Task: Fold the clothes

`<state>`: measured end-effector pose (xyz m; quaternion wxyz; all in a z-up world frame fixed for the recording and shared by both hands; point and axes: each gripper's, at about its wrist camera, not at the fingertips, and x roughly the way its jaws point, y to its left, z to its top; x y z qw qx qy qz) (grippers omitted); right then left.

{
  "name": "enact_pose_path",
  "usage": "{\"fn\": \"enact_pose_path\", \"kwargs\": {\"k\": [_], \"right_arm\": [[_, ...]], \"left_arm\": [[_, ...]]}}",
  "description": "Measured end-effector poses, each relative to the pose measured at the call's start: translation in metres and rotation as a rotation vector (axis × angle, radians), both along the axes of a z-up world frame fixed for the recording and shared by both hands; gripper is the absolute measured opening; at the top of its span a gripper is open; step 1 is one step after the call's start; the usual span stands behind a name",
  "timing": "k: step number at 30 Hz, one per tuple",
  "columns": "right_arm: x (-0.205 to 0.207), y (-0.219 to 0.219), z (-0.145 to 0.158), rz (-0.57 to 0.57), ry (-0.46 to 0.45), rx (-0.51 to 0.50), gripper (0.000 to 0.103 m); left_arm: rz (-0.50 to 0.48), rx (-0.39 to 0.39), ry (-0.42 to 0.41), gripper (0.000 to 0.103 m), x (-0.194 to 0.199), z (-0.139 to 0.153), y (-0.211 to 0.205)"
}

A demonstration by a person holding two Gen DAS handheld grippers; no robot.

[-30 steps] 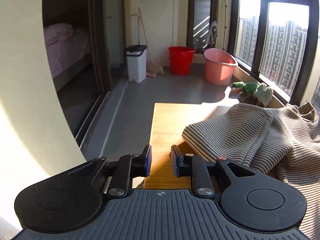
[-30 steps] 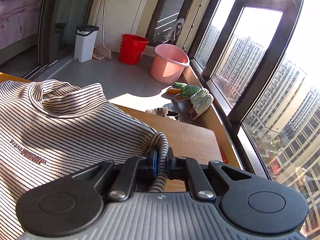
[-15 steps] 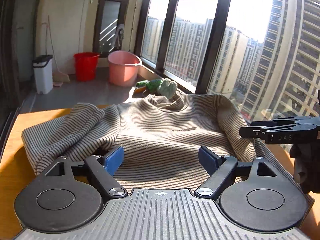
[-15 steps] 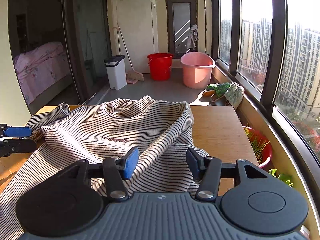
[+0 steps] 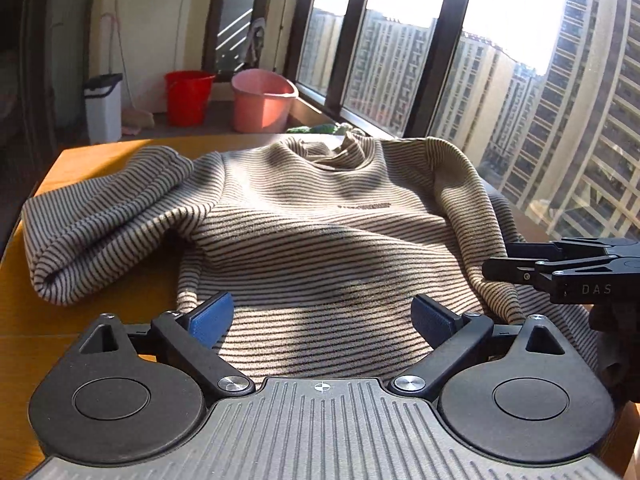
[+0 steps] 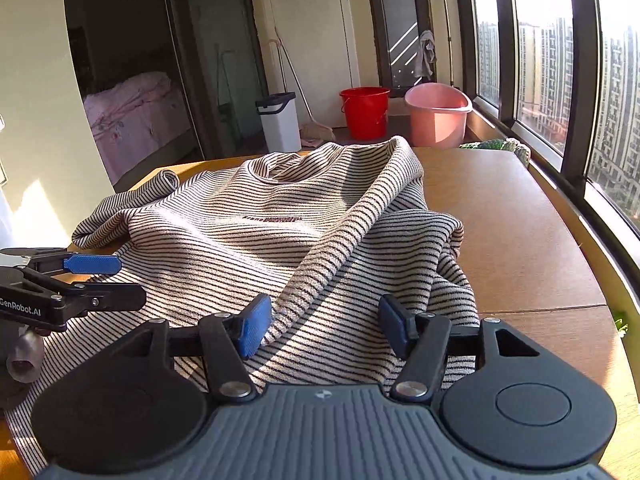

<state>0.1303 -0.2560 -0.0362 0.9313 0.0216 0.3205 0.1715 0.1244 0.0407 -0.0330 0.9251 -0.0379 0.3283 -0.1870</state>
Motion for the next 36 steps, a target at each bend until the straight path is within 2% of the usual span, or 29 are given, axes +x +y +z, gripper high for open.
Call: {"fn": "enact_pose_path", "kwargs": {"k": [3,5,8,12,16,18,20,22,25,28,32,34,35,36], "right_arm": [[-0.013,0.002,0.005,0.008,-0.005,-0.017,0.060],[-0.016,0.007,0.015,0.010,-0.052,-0.052,0.060],[0.002,0.022,0.045,0.041,-0.164,-0.127,0.045],[0.049,0.053,0.071,0.160,-0.160,-0.136,0.030],[0.101,0.092,0.060,0.313,-0.069,-0.254,0.031],[0.123,0.109,0.048,0.381,-0.027,-0.333,0.035],[0.136,0.119,0.037,0.427,-0.040,-0.453,0.039],[0.146,0.123,0.029,0.479,-0.025,-0.508,0.046],[0.156,0.127,0.026,0.568,0.004,-0.514,0.050],[0.167,0.127,0.028,0.624,0.057,-0.430,0.053],[0.187,0.119,0.018,0.594,0.161,-0.281,0.053],[0.188,0.114,0.015,0.565,0.165,-0.218,0.056],[0.188,0.111,0.014,0.550,0.164,-0.187,0.054],[0.186,0.111,0.014,0.542,0.165,-0.169,0.038]], "left_arm": [[-0.002,-0.003,-0.001,0.100,-0.002,0.000,0.000],[-0.003,-0.004,-0.002,0.101,-0.004,0.000,0.000],[-0.005,-0.007,-0.004,0.101,-0.006,0.000,0.001],[-0.008,-0.010,-0.006,0.102,-0.009,-0.001,0.001],[-0.005,-0.021,-0.003,0.103,-0.012,-0.002,0.001],[-0.004,-0.041,-0.001,0.103,-0.016,-0.003,0.004],[-0.003,-0.064,0.004,0.103,-0.016,-0.003,0.008],[-0.003,-0.085,0.010,0.103,-0.015,-0.003,0.010],[-0.005,-0.085,0.010,0.103,-0.016,-0.003,0.009],[-0.005,-0.085,0.010,0.103,-0.016,-0.003,0.009],[-0.006,-0.086,0.012,0.103,-0.016,-0.003,0.008],[-0.006,-0.086,0.012,0.103,-0.016,-0.004,0.008],[-0.006,-0.084,0.012,0.103,-0.016,-0.004,0.007],[-0.006,-0.083,0.012,0.103,-0.016,-0.004,0.007]]}}
